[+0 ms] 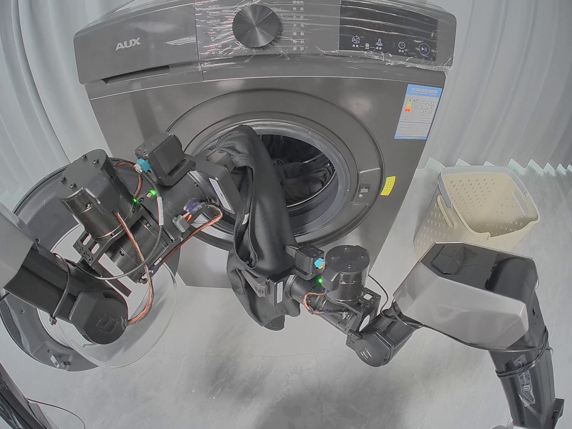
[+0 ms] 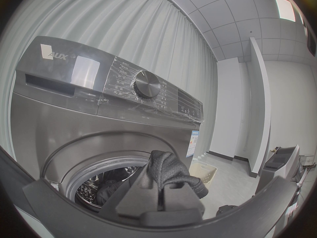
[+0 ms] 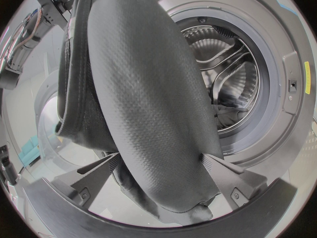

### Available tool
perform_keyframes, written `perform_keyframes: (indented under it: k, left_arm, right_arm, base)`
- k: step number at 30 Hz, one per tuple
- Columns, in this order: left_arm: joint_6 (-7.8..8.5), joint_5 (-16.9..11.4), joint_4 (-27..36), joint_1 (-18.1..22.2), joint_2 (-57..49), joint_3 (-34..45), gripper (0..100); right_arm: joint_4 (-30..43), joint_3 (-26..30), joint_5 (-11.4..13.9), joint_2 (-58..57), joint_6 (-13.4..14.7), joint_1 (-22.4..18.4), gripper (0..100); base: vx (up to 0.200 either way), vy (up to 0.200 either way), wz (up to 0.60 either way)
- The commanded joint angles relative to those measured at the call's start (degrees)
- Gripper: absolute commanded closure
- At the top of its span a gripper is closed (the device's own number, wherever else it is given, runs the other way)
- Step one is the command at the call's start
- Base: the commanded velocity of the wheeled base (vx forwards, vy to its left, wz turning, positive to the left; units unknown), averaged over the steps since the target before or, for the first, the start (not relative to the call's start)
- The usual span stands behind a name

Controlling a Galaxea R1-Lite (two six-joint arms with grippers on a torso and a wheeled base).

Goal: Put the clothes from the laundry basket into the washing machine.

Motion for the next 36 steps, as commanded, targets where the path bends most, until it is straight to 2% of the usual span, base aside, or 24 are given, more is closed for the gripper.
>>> perform_keyframes:
  k: [1, 5, 6, 13, 20, 24, 27, 29, 32, 36]
  left_arm:
    - [-0.02, -0.04, -0.14, -0.03, -0.59, 0.17, 100]
    - [-0.02, -0.04, -0.32, 0.06, -0.68, 0.43, 100]
    - [-0.02, -0.13, -0.32, -0.03, -0.68, 0.52, 100]
    - [-0.1, -0.13, -0.58, 0.59, -0.59, 1.58, 100]
    - [0.6, -1.62, -1.11, 2.78, 0.64, 8.61, 100]
    - [1.83, -3.47, -2.69, 2.96, 3.27, 11.6, 100]
    - [2.8, -6.28, -6.47, 2.96, 7.14, 17.05, 100]
    - [4.73, -7.42, -7.35, 2.96, 9.51, 18.89, 100]
    - [7.1, -7.51, -7.44, 3.05, 13.12, 20.74, 100]
    - [7.37, -7.51, -7.52, 3.05, 13.91, 21.09, 100]
  right_arm:
    - [1.06, -5.05, -1.07, 4.39, -1.46, -0.77, 0]
    - [0.27, -7.51, -2.39, 6.06, -1.9, -1.3, 0]
    - [0.09, -7.69, -2.57, 6.15, -1.81, -1.3, 100]
    - [-0.52, -6.99, -3.27, 5.27, -1.81, -1.74, 100]
    - [-0.79, -3.47, -3.62, -0.18, -1.81, -5.95, 100]
    - [-0.61, -3.3, -3.62, -2.99, -1.9, -6.92, 100]
    - [-0.17, -3.21, -3.62, -5.45, -1.9, -6.83, 100]
    - [-0.08, -3.21, -3.62, -6.42, -1.9, -6.66, 100]
    - [0.01, -3.12, -3.62, -7.47, -1.81, -6.39, 100]
    - [0.01, -3.12, -3.71, -7.65, -1.9, -6.31, 100]
  base:
    - [0.0, 0.0, 0.0]
    - [0.0, 0.0, 0.0]
    - [0.0, 0.0, 0.0]
    - [0.0, 0.0, 0.0]
    - [0.0, 0.0, 0.0]
    - [0.0, 0.0, 0.0]
    - [0.0, 0.0, 0.0]
    - [0.0, 0.0, 0.0]
    - [0.0, 0.0, 0.0]
    - [0.0, 0.0, 0.0]
